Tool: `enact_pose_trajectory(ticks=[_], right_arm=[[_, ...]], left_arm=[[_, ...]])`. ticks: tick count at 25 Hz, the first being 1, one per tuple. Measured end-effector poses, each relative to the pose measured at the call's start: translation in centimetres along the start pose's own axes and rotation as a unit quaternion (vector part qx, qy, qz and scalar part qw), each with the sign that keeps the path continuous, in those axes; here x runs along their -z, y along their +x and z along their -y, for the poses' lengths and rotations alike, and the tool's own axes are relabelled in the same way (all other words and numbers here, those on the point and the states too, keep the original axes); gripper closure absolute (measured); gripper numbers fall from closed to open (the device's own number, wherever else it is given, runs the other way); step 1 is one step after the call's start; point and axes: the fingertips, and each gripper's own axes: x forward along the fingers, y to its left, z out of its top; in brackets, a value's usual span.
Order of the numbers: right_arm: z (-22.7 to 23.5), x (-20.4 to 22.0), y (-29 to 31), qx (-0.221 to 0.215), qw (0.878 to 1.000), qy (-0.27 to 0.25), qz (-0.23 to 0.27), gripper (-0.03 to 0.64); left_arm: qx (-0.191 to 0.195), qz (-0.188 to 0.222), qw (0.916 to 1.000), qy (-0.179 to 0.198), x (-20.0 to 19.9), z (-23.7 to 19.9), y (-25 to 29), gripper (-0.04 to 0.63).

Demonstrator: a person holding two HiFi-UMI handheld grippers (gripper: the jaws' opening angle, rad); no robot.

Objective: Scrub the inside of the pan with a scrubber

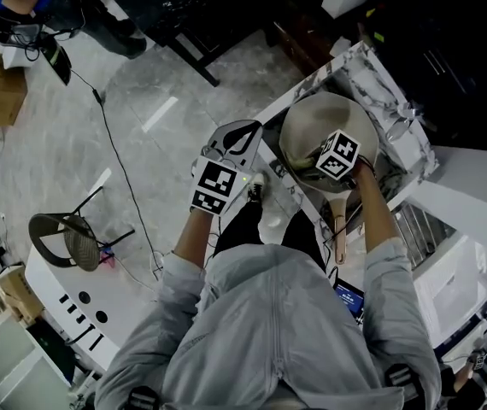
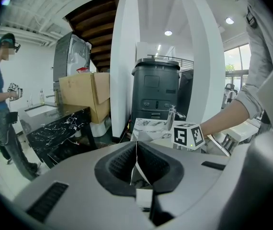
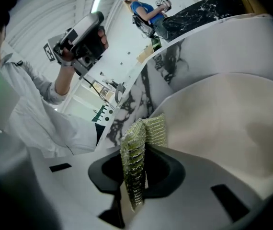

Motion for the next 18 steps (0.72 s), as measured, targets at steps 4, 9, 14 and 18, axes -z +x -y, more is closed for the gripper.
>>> enact_pose_trajectory(ticks=[4,9,14,18], right_arm=[[-1.5,2.1,-1.0,-0.028,0.999,-0.005,-0.046,0.532],[-2.2,4.4,-2.0,-0.021,0.995,-0.005,-0.102,0.532],[-2.4,6.7,-3.1,-0.011,0.987,0.011,-0.161,0.534],[-2.6,8.2,-4.0,-0.008,0.979,0.012,-0.201,0.534]], left_arm=[[0.002,0.002,1.0,0.0,-0.6,1.0,0.3,0.572],[0.009,0.007,0.9999,0.001,-1.3,2.1,0.9,0.572],[0.014,0.017,0.9996,-0.017,-1.9,2.8,1.0,0.572],[0.016,0.02,0.9996,-0.015,-2.3,3.2,1.3,0.572]])
